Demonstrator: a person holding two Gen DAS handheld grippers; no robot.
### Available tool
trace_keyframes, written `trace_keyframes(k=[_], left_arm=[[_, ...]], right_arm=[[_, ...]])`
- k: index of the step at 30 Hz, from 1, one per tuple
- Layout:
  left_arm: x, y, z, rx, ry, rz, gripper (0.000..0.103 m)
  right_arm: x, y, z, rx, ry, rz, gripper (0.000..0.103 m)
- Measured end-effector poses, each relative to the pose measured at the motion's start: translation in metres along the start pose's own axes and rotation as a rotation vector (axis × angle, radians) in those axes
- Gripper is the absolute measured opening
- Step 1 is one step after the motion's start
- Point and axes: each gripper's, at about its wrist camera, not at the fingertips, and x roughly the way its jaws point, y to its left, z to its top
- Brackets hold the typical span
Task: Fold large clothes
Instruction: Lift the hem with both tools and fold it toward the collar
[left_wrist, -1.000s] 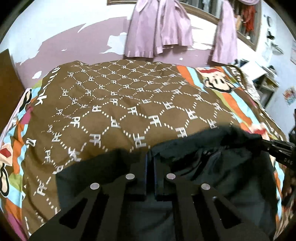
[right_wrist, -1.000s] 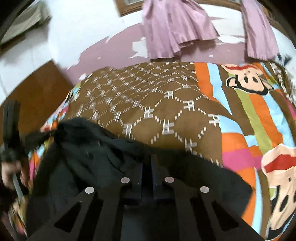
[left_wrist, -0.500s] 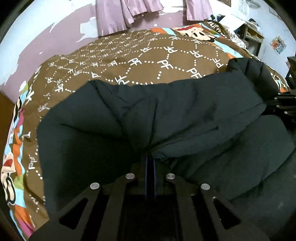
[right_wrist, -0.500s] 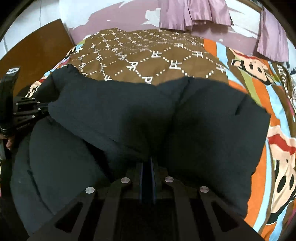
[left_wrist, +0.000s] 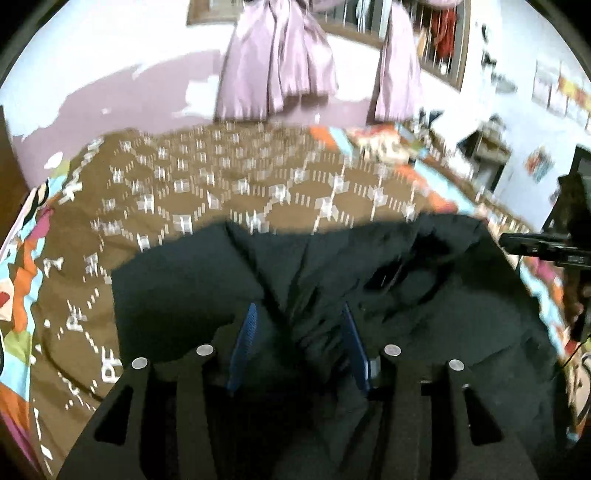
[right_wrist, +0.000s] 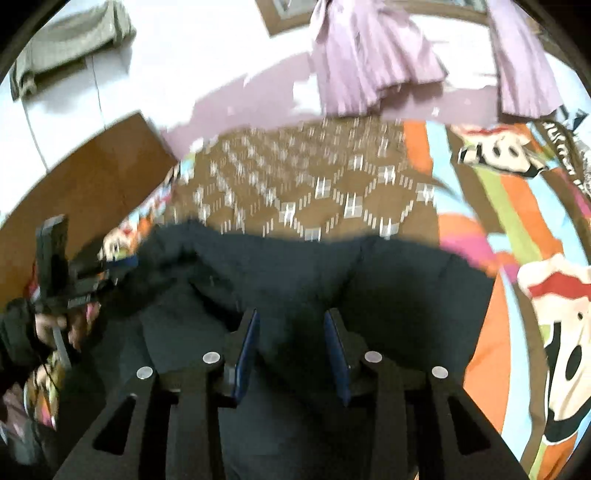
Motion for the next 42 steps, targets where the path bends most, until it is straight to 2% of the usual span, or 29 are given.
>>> trace_keyframes(k=[2, 4, 8, 9, 11, 12, 13, 15, 17, 21, 26, 27, 29, 31, 37, 42], left_arm=[[-0.003, -0.004, 0.018, -0.019, -0.048, -0.010, 0.047], [0.006, -0.009, 0.040, -0.048, -0.049, -0.035, 0.048], [0.042, -0.020, 0.071, -0.084, 0.008, -0.071, 0.048], [0.052, -0.021, 0.077, -0.098, 0.028, -0.090, 0.047], [0.068, -0.022, 0.083, -0.119, 0.068, -0.138, 0.047], [0.076, -0.024, 0.085, -0.120, 0.093, -0.168, 0.044], [0.082, -0.025, 0.084, -0.109, 0.114, -0.188, 0.034], [0.091, -0.030, 0.081, -0.069, 0.167, -0.233, 0.019], [0.098, -0.038, 0.069, 0.004, 0.240, -0.247, 0.015], [0.102, -0.046, 0.045, 0.091, 0.309, -0.272, 0.010], [0.120, -0.046, 0.022, 0.150, 0.428, -0.236, 0.004], [0.125, -0.047, 0.019, 0.151, 0.441, -0.220, 0.003], [0.137, -0.044, 0.014, 0.124, 0.462, -0.194, 0.003], [0.146, -0.042, 0.009, 0.096, 0.466, -0.176, 0.002], [0.157, -0.049, -0.003, 0.130, 0.457, -0.095, 0.002], [0.142, -0.051, -0.007, 0.128, 0.389, -0.065, 0.002]], right_arm=[[0.004, -0.002, 0.018, 0.052, -0.031, 0.009, 0.034], [0.017, -0.004, 0.035, 0.111, -0.046, 0.035, 0.034], [0.055, -0.012, 0.053, 0.215, 0.012, 0.077, 0.033], [0.066, -0.015, 0.054, 0.246, 0.029, 0.097, 0.027], [0.081, -0.016, 0.052, 0.265, 0.061, 0.119, 0.022], [0.088, -0.015, 0.051, 0.261, 0.089, 0.134, 0.021], [0.098, -0.014, 0.049, 0.250, 0.134, 0.153, 0.020], [0.107, -0.011, 0.042, 0.217, 0.195, 0.149, 0.014], [0.115, -0.005, 0.033, 0.162, 0.262, 0.138, 0.012], [0.127, 0.000, 0.019, 0.089, 0.369, 0.111, 0.008], [0.141, 0.002, 0.010, 0.065, 0.451, 0.093, 0.005], [0.145, 0.002, 0.007, 0.047, 0.464, 0.073, 0.000], [0.155, 0.005, 0.001, 0.015, 0.481, 0.022, 0.000], [0.163, 0.004, -0.003, 0.021, 0.479, 0.000, 0.000], [0.175, 0.007, -0.010, 0.009, 0.466, -0.062, 0.000], [0.160, 0.015, -0.014, -0.058, 0.400, -0.103, 0.000]])
